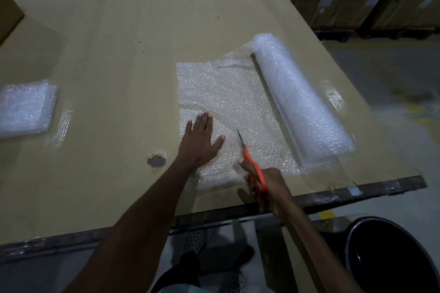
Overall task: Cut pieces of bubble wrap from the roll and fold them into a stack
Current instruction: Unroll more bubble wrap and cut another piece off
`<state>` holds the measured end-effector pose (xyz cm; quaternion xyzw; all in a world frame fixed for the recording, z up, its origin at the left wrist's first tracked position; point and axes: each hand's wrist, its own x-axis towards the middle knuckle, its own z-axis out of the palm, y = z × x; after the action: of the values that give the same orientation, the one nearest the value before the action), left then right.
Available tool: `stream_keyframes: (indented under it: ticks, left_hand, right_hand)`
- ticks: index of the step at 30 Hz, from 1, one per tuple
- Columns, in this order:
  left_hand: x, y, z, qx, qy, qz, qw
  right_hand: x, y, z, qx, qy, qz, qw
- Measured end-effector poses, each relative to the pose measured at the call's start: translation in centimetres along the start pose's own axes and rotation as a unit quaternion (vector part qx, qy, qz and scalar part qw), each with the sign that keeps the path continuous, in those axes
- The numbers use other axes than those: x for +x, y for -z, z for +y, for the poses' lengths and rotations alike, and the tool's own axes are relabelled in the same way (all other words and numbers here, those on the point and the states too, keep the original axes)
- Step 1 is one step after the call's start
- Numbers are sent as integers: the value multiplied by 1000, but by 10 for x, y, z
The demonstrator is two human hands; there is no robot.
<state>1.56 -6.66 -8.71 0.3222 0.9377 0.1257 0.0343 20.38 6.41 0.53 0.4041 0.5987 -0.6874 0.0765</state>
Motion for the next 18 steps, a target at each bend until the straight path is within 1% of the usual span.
stream_keyframes:
  ticks: [8,15,18]
  left_hand:
    - [-2,0,0,-7,-1,0,1000]
    - [-2,-1,-1,-9,0,-1,1000]
    - [-4,-3,-2,-7,0,-2,1000]
  right_hand:
    - [-15,7,12,-38,-6,4,999]
    - [-15,1,18,-7,23,34,999]
    - [-17,0,26,1,27,31,999]
